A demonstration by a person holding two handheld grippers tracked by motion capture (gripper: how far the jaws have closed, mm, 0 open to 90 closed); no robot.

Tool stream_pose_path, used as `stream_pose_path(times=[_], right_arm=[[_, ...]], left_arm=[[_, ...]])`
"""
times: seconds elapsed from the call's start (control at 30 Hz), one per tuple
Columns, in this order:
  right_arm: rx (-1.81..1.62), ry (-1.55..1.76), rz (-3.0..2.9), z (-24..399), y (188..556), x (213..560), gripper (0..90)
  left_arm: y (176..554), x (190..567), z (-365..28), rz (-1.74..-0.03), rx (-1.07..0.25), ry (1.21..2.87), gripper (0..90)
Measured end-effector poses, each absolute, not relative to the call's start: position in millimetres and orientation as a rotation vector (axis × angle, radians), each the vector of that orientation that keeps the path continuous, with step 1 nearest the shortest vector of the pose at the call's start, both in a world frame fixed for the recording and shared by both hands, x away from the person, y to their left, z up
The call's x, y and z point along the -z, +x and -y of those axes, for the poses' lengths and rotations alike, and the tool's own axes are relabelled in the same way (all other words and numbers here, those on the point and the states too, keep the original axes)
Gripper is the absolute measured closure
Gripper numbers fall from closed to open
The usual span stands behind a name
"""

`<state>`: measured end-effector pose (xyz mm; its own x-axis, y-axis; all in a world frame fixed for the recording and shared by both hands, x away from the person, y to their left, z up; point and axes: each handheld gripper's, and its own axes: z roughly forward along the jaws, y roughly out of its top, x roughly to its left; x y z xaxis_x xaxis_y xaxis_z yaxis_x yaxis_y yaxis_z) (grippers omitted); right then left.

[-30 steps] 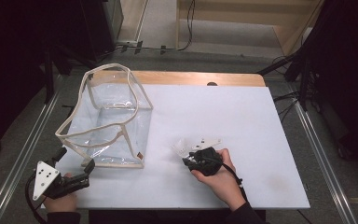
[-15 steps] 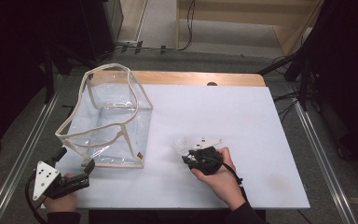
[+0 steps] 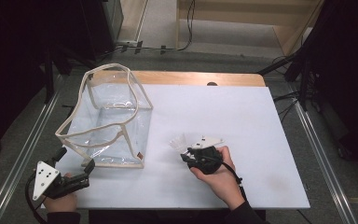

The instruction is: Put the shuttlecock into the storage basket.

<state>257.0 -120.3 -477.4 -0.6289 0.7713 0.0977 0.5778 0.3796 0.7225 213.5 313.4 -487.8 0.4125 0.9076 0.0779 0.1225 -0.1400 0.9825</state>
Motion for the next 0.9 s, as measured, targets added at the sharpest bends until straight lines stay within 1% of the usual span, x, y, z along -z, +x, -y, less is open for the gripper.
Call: stream_pose_path(times=[0.9], right_arm=[[-1.154, 1.142, -2.344, 117, 259, 464, 62.8]], left_arm=[[214, 488, -313, -0.938, -0.894, 1.57, 0.0]])
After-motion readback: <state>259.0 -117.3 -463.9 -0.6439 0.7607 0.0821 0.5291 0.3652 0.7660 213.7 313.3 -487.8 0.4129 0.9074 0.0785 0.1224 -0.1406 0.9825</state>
